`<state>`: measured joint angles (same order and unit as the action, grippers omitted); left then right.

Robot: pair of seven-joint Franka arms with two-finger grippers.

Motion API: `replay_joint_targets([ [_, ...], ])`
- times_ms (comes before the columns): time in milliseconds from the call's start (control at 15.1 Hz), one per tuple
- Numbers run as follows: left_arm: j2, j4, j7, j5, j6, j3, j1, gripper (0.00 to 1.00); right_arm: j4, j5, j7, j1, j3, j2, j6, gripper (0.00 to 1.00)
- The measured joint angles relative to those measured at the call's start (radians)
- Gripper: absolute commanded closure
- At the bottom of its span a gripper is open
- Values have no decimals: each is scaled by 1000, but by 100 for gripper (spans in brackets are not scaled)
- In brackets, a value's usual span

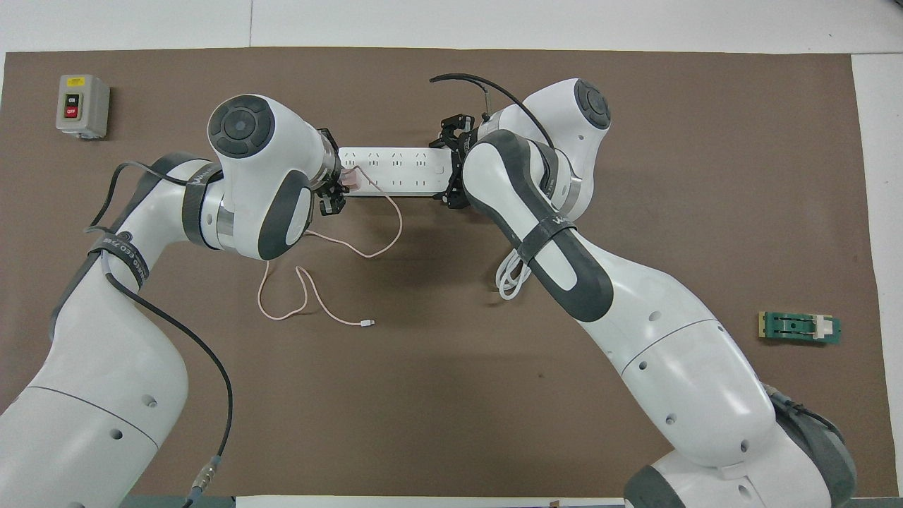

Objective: Unplug charger and place it aside
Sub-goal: 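Hold the power strip end down with the right gripper, then pull the pink charger out of the strip with the left gripper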

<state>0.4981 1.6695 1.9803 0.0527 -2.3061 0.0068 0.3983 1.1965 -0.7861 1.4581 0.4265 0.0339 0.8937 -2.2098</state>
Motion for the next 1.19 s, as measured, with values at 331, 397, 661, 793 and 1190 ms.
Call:
replay_joint_targets([
  [331, -1, 2, -2, 0, -2, 0, 0, 100, 8, -3, 3, 1, 0, -1, -15, 29],
  [397, -1, 3, -2, 0, -2, 0, 0, 100, 8, -3, 3, 1, 0, -1, -16, 29],
  [661, -1, 3, -2, 0, -2, 0, 0, 100, 9, -3, 3, 1, 0, -2, -18, 27],
  [793, -1, 0, -3, 0, 2, 0, 0, 100, 11, -3, 3, 1, 0, -2, -19, 27],
  [1190, -17, -79, -9, -2, 114, 2, -11, 100, 22, -3, 2, 4, -1, -8, -31, 25],
])
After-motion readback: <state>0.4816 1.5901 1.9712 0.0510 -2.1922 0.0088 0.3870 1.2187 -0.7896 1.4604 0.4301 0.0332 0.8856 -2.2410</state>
